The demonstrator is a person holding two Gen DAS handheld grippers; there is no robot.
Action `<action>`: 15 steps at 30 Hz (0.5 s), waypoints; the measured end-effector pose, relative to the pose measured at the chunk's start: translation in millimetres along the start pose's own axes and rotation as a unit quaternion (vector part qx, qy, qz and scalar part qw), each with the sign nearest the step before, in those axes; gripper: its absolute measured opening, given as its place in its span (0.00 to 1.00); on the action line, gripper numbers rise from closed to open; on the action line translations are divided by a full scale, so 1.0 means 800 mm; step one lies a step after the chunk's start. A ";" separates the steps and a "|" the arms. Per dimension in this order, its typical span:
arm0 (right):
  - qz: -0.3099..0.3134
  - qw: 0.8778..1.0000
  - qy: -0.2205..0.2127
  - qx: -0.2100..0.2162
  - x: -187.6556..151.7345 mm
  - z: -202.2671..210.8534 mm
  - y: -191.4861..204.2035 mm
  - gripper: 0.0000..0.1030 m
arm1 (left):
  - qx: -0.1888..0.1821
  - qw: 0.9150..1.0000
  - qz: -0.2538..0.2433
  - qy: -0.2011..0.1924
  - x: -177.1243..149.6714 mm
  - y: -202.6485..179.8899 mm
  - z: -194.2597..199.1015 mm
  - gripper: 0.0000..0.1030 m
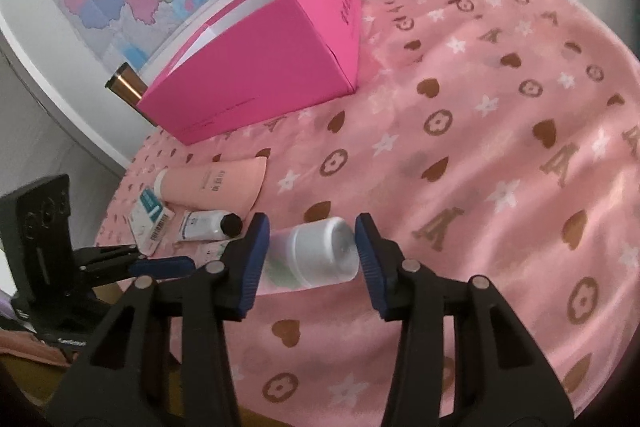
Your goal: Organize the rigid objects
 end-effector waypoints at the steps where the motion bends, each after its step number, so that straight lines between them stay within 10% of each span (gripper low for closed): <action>1: -0.003 1.000 0.000 -0.001 0.000 0.000 -0.001 0.46 | 0.002 1.000 0.005 0.000 -0.001 0.004 0.002 0.41; 15: 0.094 0.994 0.027 0.041 -0.009 -0.032 0.083 0.46 | 0.083 0.995 0.052 -0.035 0.006 0.074 0.030 0.43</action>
Point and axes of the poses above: each gripper's, at about its wrist camera, not at the fingertips, and z roughly against the way its jaws point, y to its left, x to its top, the point moved 9 cm from there along -z, roughly the way its jaws point, and after that the axes turned 14 degrees about -y, right-handed, at the moved point
